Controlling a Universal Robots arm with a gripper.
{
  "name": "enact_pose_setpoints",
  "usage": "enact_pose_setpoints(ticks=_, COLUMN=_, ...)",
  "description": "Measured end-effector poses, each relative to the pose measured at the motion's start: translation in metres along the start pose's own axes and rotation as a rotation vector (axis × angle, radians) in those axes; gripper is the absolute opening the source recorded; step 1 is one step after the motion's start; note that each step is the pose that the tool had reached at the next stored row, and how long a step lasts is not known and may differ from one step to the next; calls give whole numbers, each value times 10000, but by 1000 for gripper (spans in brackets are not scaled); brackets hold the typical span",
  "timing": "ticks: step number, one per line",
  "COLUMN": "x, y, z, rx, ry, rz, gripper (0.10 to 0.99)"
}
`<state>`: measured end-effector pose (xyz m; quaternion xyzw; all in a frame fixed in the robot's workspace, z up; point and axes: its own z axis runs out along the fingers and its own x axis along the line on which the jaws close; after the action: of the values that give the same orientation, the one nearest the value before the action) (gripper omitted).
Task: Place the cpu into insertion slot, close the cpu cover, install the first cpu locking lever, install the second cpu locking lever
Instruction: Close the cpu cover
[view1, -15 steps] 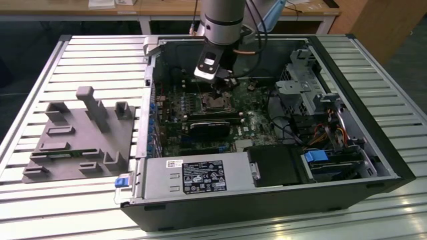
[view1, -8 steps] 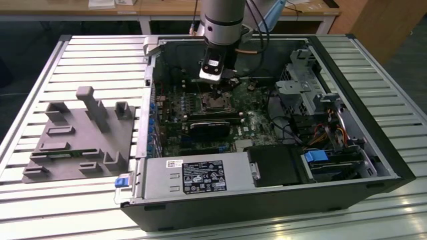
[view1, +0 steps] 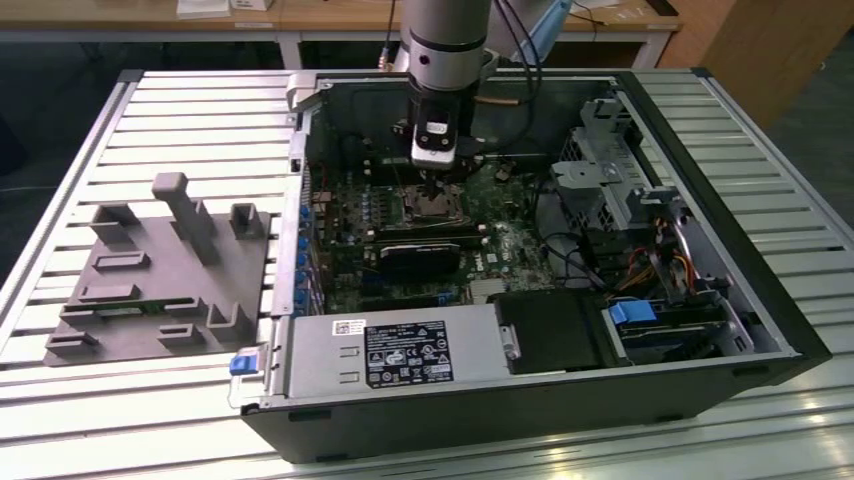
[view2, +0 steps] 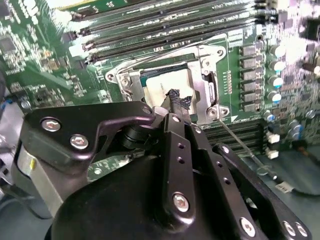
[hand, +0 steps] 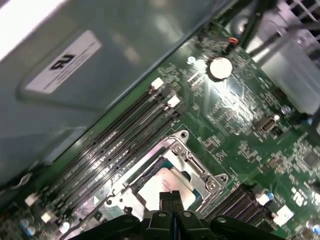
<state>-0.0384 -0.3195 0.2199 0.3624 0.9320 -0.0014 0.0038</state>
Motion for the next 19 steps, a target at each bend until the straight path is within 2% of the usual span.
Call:
enact_pose_setpoints(ticks=8, x=0, y=0, z=3, rx=-18, ry=-2, rz=-1464, gripper=102)
enact_pose_setpoints(ticks=19, x=0, y=0, z=4, rx=-90, ry=-65, rz=-3281, gripper=102)
